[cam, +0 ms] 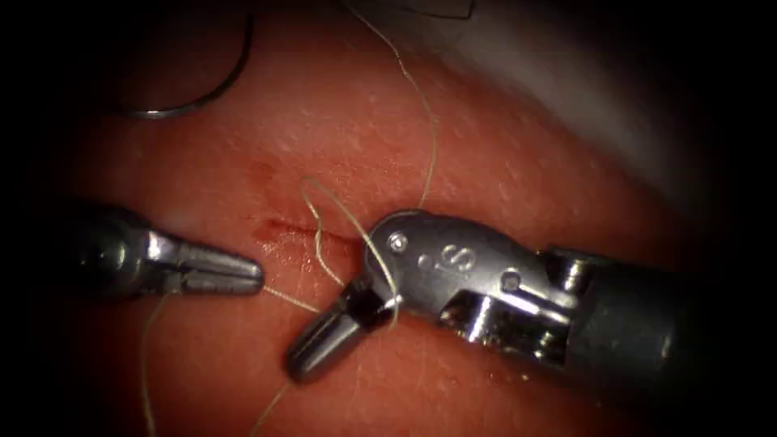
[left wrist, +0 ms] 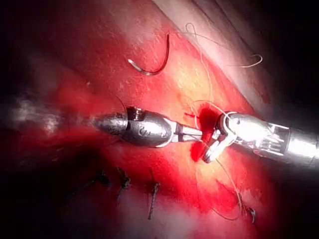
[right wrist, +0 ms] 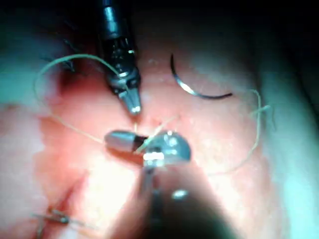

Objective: Wound Closure

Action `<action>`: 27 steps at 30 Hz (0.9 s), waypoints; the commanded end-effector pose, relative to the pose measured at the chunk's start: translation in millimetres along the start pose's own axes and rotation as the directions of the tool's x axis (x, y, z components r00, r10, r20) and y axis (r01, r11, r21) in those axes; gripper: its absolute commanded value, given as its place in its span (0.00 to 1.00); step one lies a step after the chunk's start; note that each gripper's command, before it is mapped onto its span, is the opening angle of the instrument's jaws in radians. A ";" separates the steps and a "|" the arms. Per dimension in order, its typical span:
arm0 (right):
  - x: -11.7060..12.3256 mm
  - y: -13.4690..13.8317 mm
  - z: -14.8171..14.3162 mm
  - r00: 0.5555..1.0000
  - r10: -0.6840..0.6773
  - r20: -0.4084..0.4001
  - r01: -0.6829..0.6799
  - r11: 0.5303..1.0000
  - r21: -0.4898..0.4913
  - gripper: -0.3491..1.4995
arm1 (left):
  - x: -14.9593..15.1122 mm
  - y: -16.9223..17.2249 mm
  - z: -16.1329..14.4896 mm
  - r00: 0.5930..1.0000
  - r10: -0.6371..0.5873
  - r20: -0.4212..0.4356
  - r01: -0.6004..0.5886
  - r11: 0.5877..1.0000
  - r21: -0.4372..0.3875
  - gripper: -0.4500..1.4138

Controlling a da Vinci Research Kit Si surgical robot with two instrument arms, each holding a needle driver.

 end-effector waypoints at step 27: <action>0.1 7.0 -6.0 0.989 -0.001 -0.146 -0.051 0.933 -0.355 0.00 | 8.2 14.7 2.6 0.999 -0.045 0.025 0.047 0.997 -0.069 0.05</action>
